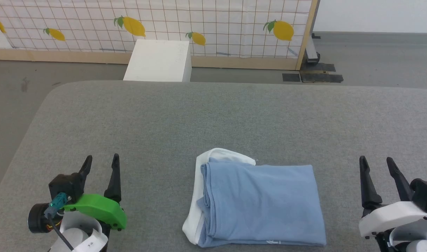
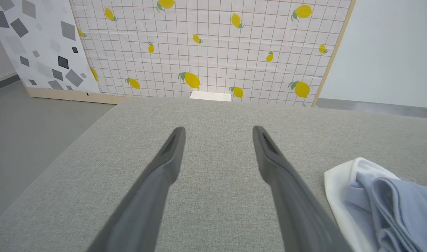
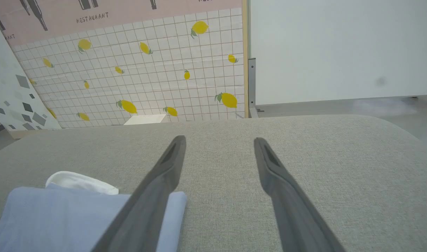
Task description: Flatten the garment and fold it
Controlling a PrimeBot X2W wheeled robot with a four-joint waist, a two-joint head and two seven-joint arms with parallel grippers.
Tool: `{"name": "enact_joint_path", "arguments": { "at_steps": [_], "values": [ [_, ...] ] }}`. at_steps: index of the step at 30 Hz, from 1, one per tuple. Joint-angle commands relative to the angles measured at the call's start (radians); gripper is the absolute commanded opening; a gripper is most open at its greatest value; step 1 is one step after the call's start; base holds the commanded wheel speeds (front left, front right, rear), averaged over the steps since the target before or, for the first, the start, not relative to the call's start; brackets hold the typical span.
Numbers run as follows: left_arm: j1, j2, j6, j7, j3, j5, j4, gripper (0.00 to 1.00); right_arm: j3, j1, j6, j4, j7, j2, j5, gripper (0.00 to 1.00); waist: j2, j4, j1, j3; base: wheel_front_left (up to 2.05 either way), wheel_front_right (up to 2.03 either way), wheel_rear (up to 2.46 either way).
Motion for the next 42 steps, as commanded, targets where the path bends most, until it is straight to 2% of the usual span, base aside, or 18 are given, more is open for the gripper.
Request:
{"name": "enact_joint_path", "arguments": {
  "at_steps": [1,33,38,42],
  "values": [
    [0.014,0.005,-0.002,0.002,-0.003,-0.005,0.003,1.00,-0.001,0.011,-0.001,0.000,0.005,0.005,-0.008,1.00,-0.0001,0.000,0.0000,0.000,0.00,0.00,0.00],
    [0.008,0.007,0.005,-0.003,-0.013,-0.031,0.001,1.00,0.009,0.005,-0.001,0.012,0.019,0.014,-0.012,1.00,-0.0001,0.003,0.0000,-0.008,0.00,0.00,0.00],
    [0.012,0.011,0.008,-0.003,-0.017,-0.029,-0.004,1.00,0.007,-0.019,-0.001,0.018,0.101,0.001,0.022,1.00,-0.0001,0.002,0.0000,-0.012,0.00,0.00,0.00],
    [0.012,0.017,0.009,-0.004,-0.019,-0.028,-0.013,1.00,0.026,-0.081,-0.001,0.018,0.300,-0.048,0.094,1.00,-0.0001,0.003,0.0000,0.000,0.00,0.00,0.00]
  ]
}}
